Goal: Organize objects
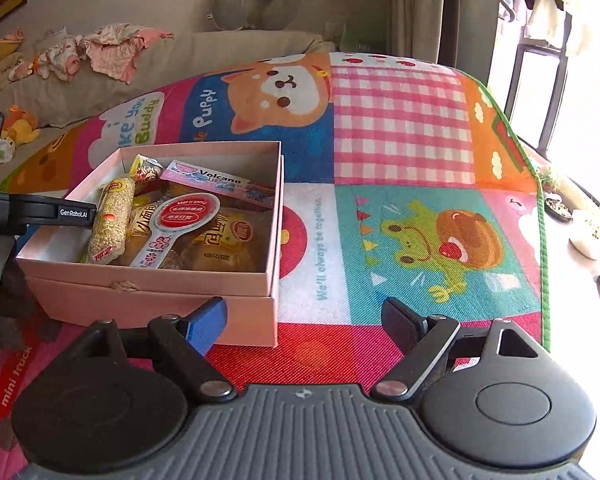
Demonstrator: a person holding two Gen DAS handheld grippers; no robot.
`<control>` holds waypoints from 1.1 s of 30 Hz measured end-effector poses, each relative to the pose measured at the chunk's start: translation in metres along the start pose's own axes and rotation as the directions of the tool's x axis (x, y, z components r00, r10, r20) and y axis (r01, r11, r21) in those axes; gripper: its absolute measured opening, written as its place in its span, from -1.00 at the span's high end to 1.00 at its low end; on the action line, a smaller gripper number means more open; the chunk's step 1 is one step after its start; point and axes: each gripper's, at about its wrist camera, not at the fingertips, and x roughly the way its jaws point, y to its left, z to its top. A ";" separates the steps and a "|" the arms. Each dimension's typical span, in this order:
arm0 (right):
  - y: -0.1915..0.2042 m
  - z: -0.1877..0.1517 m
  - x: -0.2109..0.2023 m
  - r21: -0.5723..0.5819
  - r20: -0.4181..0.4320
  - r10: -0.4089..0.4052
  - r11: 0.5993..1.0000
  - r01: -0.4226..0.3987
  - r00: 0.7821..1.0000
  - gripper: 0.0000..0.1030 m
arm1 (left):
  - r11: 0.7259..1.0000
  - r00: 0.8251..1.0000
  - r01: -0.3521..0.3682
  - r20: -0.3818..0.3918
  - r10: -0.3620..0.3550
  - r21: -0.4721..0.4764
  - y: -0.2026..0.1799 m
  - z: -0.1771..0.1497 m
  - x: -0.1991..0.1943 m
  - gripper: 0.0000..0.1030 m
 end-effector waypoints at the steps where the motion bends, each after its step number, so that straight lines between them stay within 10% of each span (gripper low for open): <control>1: -0.002 -0.002 0.000 0.000 0.005 -0.004 1.000 0.004 1.000 -0.67 | 1.000 1.000 0.006 -0.010 -0.006 -0.010 0.001 0.001 -0.002 0.07; 11: -0.015 -0.058 -0.040 0.032 -0.084 0.112 0.993 -0.110 0.990 -1.00 | 0.999 0.981 -0.024 0.195 0.018 0.029 -0.008 -0.042 -0.133 0.12; 23: 0.013 -0.093 -0.059 0.010 -0.108 0.087 0.996 -0.086 0.990 -1.00 | 0.992 0.993 0.117 -0.033 -0.116 0.037 -0.046 -0.135 -0.173 0.06; 33: 0.020 -0.100 -0.059 0.020 -0.042 0.061 0.998 -0.060 0.997 -1.00 | 0.997 0.997 0.069 -0.020 -0.068 0.038 -0.056 -0.139 -0.172 0.02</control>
